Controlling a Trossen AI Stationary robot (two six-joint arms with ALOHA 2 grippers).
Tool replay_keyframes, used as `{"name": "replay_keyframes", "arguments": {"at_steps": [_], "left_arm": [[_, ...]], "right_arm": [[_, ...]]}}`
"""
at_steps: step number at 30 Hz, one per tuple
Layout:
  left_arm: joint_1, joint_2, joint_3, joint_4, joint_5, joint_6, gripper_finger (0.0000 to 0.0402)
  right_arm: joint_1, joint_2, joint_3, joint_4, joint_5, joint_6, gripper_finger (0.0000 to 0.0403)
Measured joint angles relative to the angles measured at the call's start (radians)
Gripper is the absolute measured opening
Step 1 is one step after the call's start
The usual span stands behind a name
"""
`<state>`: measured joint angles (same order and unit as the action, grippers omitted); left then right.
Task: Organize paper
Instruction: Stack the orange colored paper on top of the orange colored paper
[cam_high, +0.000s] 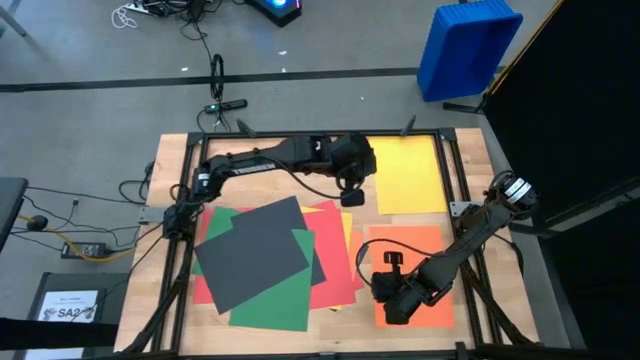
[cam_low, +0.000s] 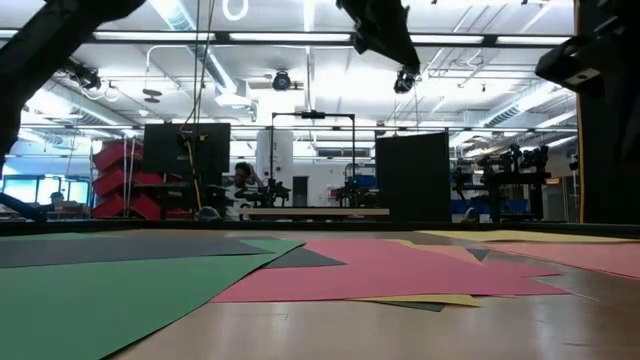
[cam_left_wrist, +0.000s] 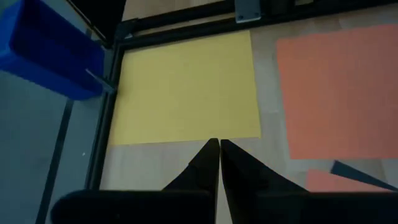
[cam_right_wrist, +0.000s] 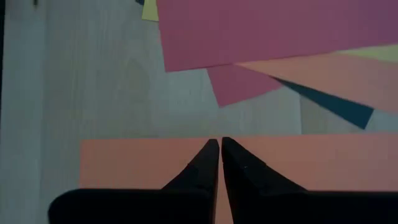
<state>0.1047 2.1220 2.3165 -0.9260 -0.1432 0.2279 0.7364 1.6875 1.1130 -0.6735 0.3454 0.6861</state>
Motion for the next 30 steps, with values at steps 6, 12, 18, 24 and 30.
{"name": "replay_keyframes", "arguments": {"at_steps": [6, 12, 18, 24, 30], "left_arm": [[-0.018, -0.21, -0.355, 0.154, -0.07, -0.078, 0.0], [-0.051, -0.527, -0.954, 0.661, -0.072, -0.269, 0.0], [-0.126, -0.638, -1.25, 0.908, -0.073, -0.417, 0.0], [-0.176, -0.614, -1.309, 1.0, -0.085, -0.443, 0.0], [-0.182, -0.601, -1.307, 1.051, -0.088, -0.434, 0.0]], "right_arm": [[-0.016, 0.002, 0.0, 0.054, 0.0, -0.06, 0.0], [-0.106, 0.015, -0.007, 0.083, -0.072, -0.151, 0.0], [-0.175, 0.029, -0.046, 0.138, -0.138, -0.193, 0.0], [-0.199, 0.051, -0.091, 0.177, -0.194, -0.167, 0.0], [-0.235, 0.106, -0.094, 0.201, -0.238, -0.166, 0.0]]}}
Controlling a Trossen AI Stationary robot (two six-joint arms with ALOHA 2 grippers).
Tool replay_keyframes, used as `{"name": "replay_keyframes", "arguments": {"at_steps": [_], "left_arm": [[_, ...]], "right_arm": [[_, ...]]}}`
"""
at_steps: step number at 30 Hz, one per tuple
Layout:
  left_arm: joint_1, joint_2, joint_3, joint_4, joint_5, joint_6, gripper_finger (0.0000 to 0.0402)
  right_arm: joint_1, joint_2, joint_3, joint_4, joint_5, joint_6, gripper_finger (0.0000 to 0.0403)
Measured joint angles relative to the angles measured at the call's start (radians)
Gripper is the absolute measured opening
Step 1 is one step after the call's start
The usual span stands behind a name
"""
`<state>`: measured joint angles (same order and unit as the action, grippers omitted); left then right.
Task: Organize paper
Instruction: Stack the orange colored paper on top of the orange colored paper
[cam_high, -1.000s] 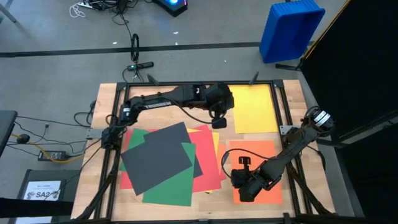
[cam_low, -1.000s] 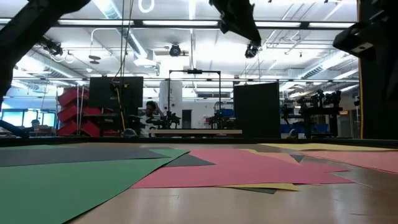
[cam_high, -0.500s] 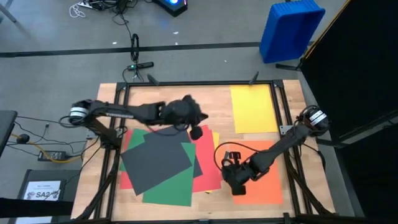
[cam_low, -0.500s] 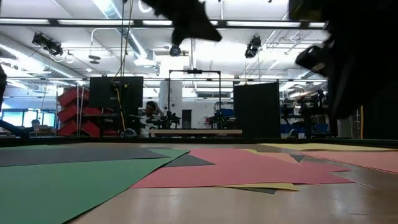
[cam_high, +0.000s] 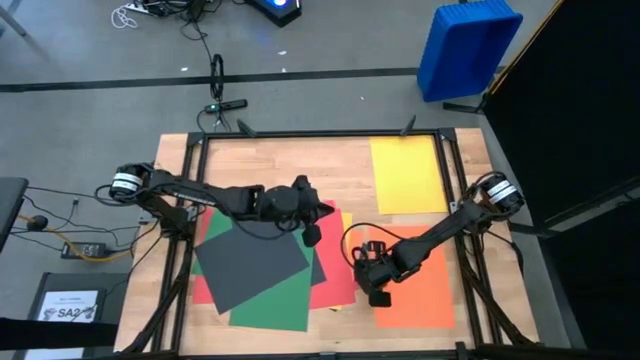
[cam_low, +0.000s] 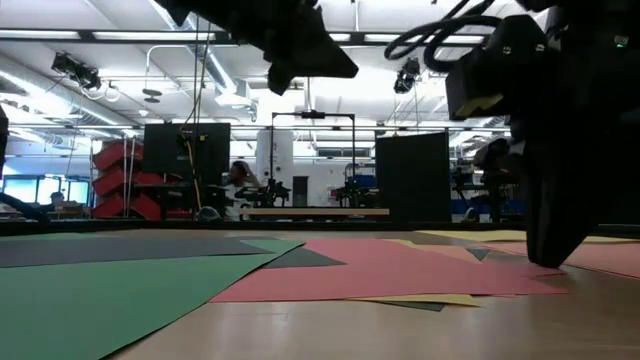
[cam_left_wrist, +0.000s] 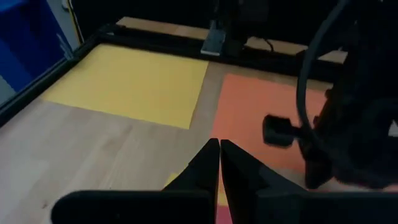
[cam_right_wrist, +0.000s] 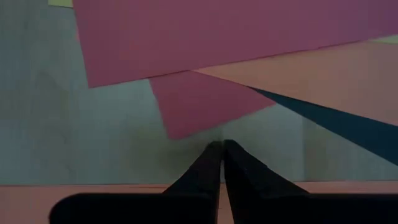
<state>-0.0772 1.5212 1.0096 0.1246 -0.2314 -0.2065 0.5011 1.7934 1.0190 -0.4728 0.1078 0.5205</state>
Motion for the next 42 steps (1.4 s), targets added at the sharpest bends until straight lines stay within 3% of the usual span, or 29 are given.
{"name": "replay_keyframes", "arguments": {"at_steps": [23, 42], "left_arm": [[-0.003, 0.004, -0.002, 0.015, 0.007, 0.011, 0.0], [-0.003, 0.004, -0.001, 0.015, 0.007, -0.008, 0.0]], "right_arm": [[0.035, 0.007, 0.003, -0.184, -0.064, 0.098, 0.0], [0.041, 0.008, 0.001, -0.234, -0.086, 0.132, 0.0]]}}
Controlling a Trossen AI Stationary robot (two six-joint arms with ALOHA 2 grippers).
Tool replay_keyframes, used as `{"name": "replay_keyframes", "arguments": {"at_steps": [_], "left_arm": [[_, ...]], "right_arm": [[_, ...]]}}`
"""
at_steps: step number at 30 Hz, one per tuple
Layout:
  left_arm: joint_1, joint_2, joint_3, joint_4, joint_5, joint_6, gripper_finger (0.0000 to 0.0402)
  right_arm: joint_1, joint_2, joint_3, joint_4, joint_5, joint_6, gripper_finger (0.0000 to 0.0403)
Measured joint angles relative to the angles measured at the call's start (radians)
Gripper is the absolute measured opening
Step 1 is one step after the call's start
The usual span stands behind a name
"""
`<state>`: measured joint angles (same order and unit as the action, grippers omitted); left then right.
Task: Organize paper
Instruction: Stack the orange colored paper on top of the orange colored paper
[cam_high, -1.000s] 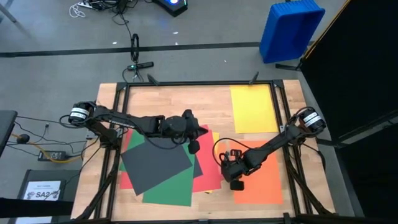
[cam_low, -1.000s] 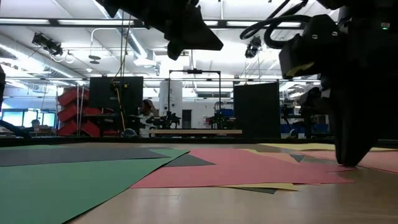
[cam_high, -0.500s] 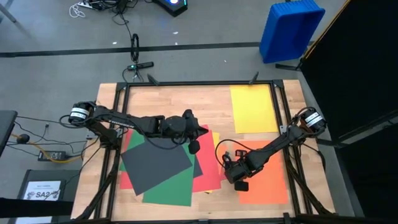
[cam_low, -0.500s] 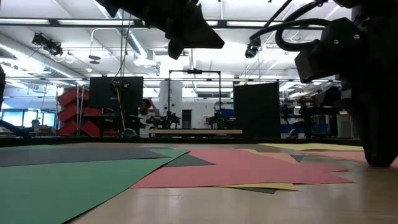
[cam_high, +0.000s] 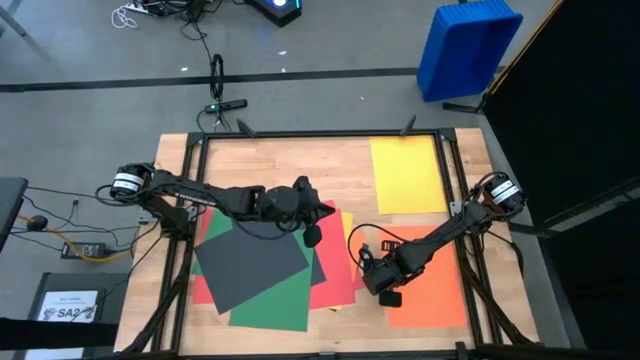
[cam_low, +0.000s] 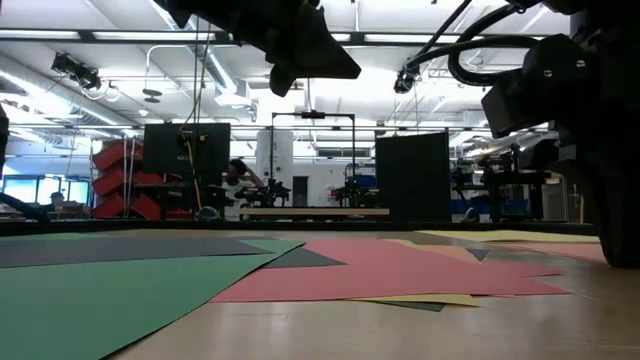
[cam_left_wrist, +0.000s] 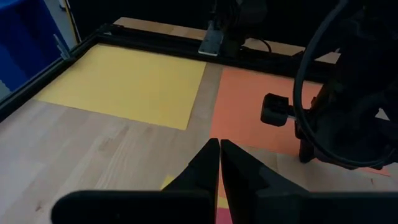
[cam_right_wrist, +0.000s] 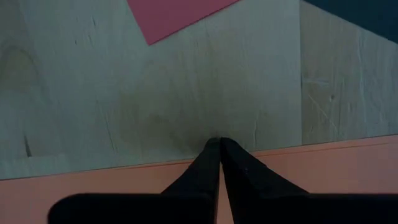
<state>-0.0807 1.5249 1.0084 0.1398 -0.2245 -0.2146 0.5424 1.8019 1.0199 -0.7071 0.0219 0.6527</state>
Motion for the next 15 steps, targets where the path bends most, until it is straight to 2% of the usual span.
{"name": "replay_keyframes", "arguments": {"at_steps": [11, 15], "left_arm": [[0.0, 0.0, 0.0, 0.0, 0.0, 0.0, 0.0], [0.0, 0.0, 0.0, -0.001, 0.0, 0.0, 0.0]], "right_arm": [[0.006, -0.056, 0.003, -0.031, 0.051, 0.01, 0.0], [0.003, -0.088, 0.004, -0.027, 0.118, 0.025, 0.0]]}}
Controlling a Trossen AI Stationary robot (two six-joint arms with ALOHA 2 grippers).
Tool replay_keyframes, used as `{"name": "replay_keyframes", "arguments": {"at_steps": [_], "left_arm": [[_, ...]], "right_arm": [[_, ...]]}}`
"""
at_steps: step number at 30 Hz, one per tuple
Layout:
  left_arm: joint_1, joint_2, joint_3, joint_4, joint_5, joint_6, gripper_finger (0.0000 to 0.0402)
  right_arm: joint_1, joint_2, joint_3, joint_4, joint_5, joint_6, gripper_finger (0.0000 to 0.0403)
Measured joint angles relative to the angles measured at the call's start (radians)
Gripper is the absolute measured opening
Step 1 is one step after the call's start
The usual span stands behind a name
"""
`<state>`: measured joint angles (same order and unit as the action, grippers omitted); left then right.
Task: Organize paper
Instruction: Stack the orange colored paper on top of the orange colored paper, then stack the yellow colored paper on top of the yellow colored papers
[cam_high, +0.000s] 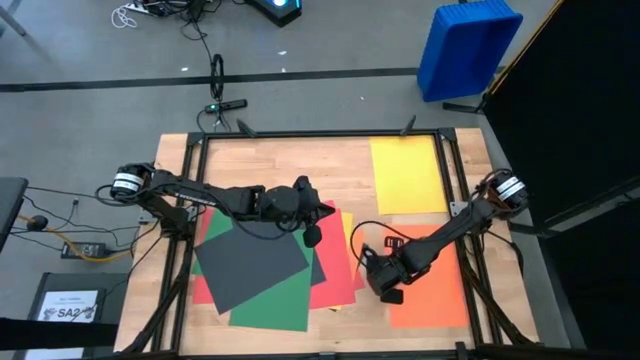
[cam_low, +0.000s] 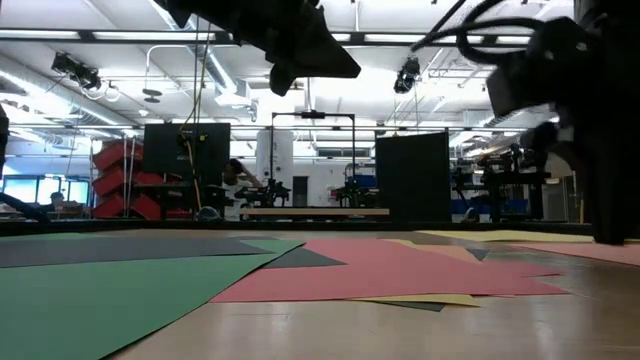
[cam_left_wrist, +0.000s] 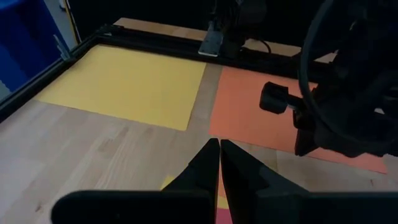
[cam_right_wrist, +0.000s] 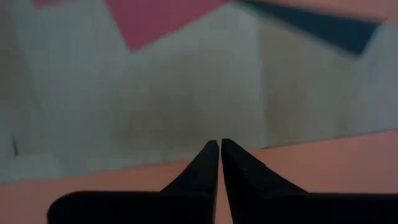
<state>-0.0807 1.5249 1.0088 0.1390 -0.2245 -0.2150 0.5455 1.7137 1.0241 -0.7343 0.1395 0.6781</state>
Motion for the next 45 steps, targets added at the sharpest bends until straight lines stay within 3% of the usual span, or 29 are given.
{"name": "replay_keyframes", "arguments": {"at_steps": [9, 15, 22, 29, 36, 45], "left_arm": [[0.0, 0.0, 0.0, -0.003, 0.003, 0.0, 0.0], [0.0, 0.0, 0.0, -0.04, 0.054, 0.0, 0.0], [0.0, 0.0, 0.0, -0.123, 0.064, 0.0, 0.0], [0.01, 0.023, 0.0, -0.243, 0.085, 0.002, 0.0], [0.048, 0.084, 0.0, -0.24, 0.141, 0.053, 0.0], [0.137, 0.099, 0.0, -0.27, 0.232, 0.138, 0.0]], "right_arm": [[-0.058, -0.096, 0.003, 0.049, 0.151, -0.048, 0.0], [-0.135, -0.161, -0.003, 0.151, 0.181, -0.137, 0.0], [-0.207, -0.241, -0.137, 0.402, 0.137, -0.18, 0.0], [-0.321, -0.243, -0.278, 0.632, 0.065, -0.14, 0.0], [-0.42, -0.243, -0.289, 0.699, 0.064, -0.19, 0.0002], [-0.489, -0.243, -0.288, 0.824, 0.013, -0.415, 0.0004]]}}
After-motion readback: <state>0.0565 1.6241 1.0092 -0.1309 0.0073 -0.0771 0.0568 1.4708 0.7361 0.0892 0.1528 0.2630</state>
